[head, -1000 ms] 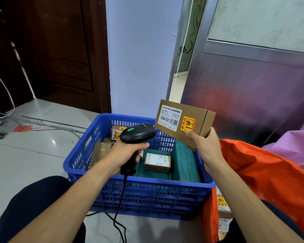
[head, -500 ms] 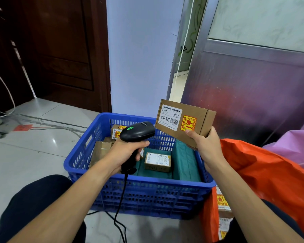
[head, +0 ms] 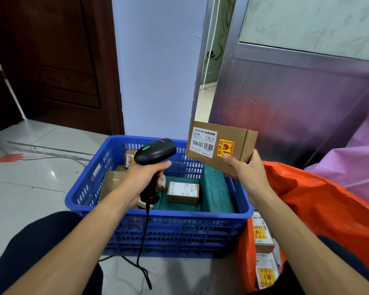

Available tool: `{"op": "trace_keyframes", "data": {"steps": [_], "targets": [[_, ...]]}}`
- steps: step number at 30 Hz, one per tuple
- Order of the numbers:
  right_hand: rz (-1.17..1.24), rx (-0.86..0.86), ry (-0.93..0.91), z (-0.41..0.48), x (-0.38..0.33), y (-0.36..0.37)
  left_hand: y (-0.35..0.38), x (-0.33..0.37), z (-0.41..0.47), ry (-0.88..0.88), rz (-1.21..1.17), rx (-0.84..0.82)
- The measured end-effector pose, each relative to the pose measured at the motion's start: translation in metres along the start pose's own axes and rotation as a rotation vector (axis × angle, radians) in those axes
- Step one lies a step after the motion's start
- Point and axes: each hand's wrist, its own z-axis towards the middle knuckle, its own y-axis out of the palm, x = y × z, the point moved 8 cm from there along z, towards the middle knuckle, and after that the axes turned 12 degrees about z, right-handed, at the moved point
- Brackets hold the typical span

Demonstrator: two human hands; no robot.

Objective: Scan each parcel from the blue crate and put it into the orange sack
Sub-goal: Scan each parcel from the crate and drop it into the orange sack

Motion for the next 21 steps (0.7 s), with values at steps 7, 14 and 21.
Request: {"op": "trace_keyframes", "data": {"steps": [7,14,21], "targets": [[-0.032,0.061,-0.013,-0.002,-0.004,-0.036,0.026,0.006,0.011,0.028,-0.010,-0.043],[-0.083,0.128,-0.017,-0.008,0.000,-0.079,0.050,0.003,0.020,-0.005,-0.045,-0.025],[-0.138,0.291,-0.052,-0.021,-0.010,-0.146,0.103,0.001,0.023,-0.020,-0.047,-0.099]]}}
